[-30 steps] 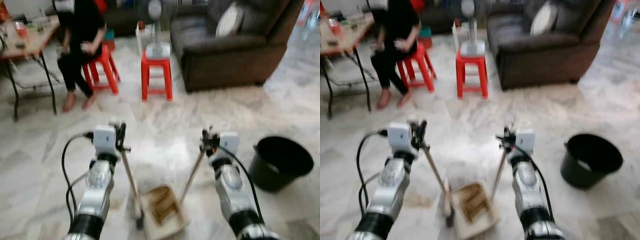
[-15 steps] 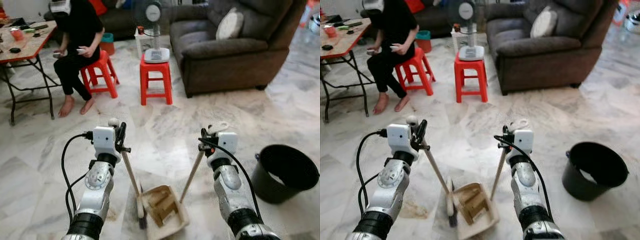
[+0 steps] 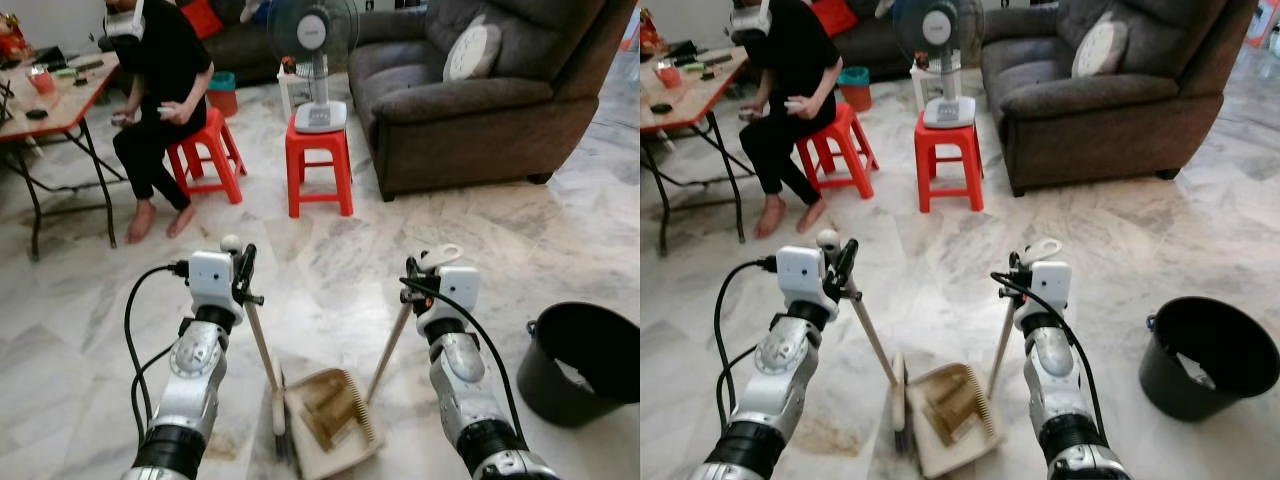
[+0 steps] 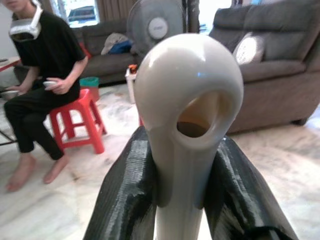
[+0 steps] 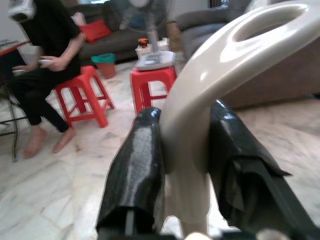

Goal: Sweep floor

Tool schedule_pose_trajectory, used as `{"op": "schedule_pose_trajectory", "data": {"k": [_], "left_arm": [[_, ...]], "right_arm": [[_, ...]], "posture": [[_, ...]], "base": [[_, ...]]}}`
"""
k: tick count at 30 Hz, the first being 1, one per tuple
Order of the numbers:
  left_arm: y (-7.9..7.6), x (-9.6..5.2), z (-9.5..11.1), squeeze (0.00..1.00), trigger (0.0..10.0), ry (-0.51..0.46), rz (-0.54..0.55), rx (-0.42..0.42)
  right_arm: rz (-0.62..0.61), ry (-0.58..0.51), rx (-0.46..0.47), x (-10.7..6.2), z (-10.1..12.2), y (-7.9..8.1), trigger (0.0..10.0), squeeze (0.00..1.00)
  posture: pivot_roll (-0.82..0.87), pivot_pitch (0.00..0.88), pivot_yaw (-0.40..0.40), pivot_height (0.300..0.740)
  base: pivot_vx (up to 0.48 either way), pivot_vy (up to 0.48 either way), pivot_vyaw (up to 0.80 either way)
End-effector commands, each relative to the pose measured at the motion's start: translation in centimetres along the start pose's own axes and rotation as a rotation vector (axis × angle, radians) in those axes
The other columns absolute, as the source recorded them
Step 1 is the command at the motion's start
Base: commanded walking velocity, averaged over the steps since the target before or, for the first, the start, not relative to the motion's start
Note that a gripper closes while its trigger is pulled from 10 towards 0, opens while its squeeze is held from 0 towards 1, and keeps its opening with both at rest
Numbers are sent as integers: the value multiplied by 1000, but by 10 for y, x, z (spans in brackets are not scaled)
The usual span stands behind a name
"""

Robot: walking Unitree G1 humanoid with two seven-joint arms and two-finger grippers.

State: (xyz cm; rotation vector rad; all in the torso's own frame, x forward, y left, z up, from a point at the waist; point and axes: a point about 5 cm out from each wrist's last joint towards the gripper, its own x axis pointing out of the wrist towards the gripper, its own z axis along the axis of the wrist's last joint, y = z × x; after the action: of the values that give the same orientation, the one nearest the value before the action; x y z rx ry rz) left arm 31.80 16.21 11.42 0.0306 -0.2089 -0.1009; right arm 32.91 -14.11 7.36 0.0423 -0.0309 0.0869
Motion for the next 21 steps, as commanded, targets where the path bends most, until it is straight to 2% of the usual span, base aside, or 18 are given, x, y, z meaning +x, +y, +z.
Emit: {"op": "schedule_pose_trajectory", "data": {"k": [1,7,10,12,18,19,21], "left_arm": [[2,5,10,0,10000,-43,1,21],[9,0,5,0,10000,-24,11,39],[20,-6,3,0,10000,-10,30,57],[21,-11,2,0,10000,-5,15,71],[36,-41,0,0,10000,25,16,116],[36,-41,0,0,10000,25,16,116],[38,-47,5,0,10000,17,25,123]], "right_arm": [[-8,-59,26,5,11,2,10000,0],[-4,-50,9,3,9,-3,10000,0],[-38,-48,-23,0,9,-20,10000,0],[-36,-52,-42,-4,8,-24,10000,0],[-36,-69,-116,-34,4,-47,10000,0],[-36,-69,-116,-34,4,-47,10000,0],[-33,-77,-131,-46,6,-53,10000,0]], "posture": [[-86,0,105,740],[-81,0,97,740],[-88,0,93,740],[-91,0,93,740],[-92,0,90,740],[-92,0,90,740],[-93,0,90,740]], "base": [[311,0,0],[311,0,0],[307,0,0],[300,0,0],[294,0,0],[292,0,0],[278,0,0]]}}
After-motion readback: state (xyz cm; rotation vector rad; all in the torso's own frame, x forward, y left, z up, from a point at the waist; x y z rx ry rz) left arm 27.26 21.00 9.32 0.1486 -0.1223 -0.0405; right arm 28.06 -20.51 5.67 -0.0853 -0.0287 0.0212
